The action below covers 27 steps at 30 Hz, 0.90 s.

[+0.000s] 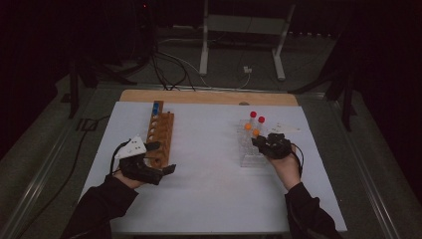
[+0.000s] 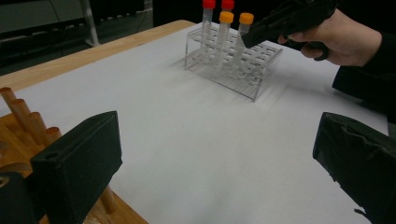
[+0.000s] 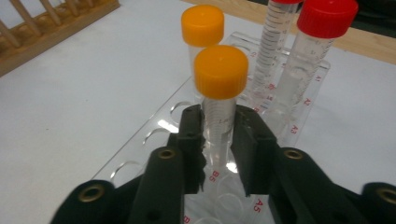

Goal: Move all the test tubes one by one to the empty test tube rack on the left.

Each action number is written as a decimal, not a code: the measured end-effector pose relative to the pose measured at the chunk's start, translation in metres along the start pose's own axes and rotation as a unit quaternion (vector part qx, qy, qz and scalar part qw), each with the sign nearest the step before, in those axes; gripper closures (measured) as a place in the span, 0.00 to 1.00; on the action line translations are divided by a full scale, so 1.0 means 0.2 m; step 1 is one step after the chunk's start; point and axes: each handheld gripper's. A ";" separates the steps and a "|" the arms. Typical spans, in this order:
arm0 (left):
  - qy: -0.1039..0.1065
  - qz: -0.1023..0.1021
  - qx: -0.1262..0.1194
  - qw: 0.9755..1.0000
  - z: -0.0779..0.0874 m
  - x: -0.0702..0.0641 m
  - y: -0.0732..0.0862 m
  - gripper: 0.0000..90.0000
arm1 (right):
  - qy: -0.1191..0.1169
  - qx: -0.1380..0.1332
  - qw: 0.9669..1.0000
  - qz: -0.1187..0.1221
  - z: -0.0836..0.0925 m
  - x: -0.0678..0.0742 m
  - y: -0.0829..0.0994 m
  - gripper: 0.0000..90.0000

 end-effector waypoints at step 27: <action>0.006 0.006 0.000 1.000 0.00 0.00 0.00 0.02 | 0.019 -0.061 0.997 0.034 0.21 0.07 -0.12 0.84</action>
Point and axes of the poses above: each handheld gripper's, and its own axes: z roughly backward along the jaws, y roughly out of its underside, x roughly to its left, and after that the axes turned 11 degrees about -y, right-handed
